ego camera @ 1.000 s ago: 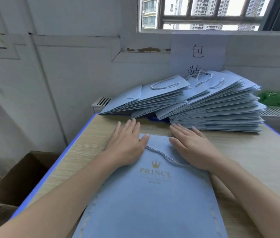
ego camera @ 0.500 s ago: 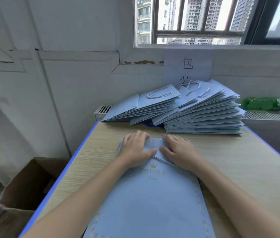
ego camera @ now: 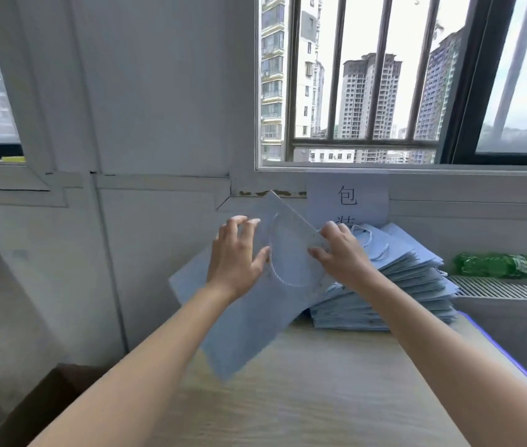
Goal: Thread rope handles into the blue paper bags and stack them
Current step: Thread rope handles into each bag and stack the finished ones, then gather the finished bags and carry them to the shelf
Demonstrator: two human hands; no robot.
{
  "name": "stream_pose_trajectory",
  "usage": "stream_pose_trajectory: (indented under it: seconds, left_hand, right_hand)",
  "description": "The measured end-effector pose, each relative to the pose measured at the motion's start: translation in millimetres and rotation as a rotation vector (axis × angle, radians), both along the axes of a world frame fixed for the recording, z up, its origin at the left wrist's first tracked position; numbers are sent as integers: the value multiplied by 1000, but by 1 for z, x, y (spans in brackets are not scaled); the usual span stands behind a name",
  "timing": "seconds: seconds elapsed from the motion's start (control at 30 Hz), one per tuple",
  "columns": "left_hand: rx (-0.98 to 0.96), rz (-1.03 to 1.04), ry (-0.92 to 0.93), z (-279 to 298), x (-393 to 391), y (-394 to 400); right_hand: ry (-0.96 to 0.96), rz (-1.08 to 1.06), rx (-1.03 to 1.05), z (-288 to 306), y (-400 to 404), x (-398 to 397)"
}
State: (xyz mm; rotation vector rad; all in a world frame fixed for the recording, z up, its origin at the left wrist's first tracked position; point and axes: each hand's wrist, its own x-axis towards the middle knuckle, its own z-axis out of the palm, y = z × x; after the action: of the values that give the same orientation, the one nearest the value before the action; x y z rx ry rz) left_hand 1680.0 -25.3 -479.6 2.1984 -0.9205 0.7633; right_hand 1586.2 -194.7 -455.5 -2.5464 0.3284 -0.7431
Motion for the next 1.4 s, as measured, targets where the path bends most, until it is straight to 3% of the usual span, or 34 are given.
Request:
stream_pose_trajectory:
  seconds: [0.1,0.2,0.3,0.47,0.63,1.27,1.4]
  left_hand:
    - [82,-20,288,-17,17,1]
    - [234,-104,363,-43,27,-3]
    - [469,-124,401,-61,27,-21]
    - [543,13,381,-75,22,-66]
    - [568,128,259,-76,13,-102]
    - [476,63,-53,-57,31,-99]
    - [460,81,-43,-40,38,-97]
  right_hand:
    - [-10,-171,80,10,-22,24]
    - [144,-255,19,4,-34,36]
    - [119,-260,-16,-16,-36,30]
    - [-27,-262,35,-53,-50,5]
    - [-10,-248,33,-69,-70,-13]
    - [87,-195,112,-81,-83,-29]
    - [74,-211,188,-72,-78,-24]
